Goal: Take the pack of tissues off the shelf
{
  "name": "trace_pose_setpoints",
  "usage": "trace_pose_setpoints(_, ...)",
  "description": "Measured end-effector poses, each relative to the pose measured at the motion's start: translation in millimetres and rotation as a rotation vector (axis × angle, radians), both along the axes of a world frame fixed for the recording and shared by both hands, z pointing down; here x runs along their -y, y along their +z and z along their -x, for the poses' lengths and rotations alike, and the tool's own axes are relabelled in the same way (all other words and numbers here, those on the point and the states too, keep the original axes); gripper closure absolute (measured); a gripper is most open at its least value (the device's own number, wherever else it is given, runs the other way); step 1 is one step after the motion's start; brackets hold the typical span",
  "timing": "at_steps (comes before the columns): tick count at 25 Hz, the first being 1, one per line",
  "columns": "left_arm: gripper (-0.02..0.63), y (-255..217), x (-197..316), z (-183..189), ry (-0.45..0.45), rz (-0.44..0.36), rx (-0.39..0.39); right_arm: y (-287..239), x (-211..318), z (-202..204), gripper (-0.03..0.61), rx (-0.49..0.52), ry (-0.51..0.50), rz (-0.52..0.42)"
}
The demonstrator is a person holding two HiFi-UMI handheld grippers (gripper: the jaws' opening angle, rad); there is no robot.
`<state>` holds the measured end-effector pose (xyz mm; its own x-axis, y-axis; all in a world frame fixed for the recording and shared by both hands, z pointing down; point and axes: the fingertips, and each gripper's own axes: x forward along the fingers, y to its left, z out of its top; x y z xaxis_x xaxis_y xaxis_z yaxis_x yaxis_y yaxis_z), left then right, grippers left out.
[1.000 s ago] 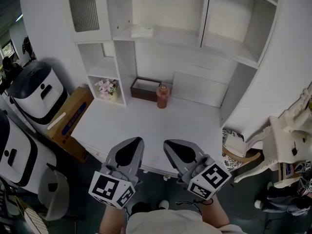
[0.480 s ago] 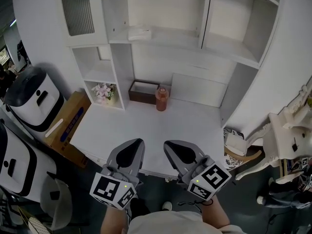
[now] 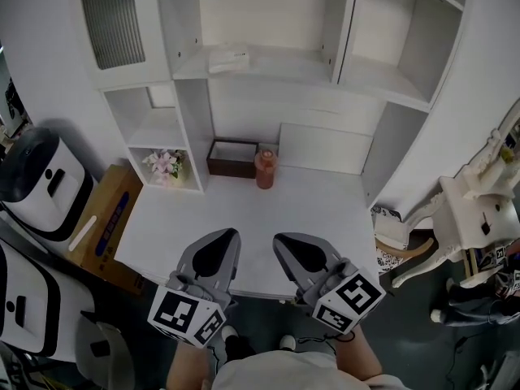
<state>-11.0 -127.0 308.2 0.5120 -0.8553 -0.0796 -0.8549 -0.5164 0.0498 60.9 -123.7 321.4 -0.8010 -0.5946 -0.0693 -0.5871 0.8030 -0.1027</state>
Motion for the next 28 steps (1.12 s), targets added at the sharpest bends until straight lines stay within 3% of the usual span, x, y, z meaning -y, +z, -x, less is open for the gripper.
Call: trace_pose_setpoints(28,0.612,4.5,61.5,94.7,0.185,0.003,0.015,10.2,47.4,96.1,0.577,0.007,0.191,0.024)
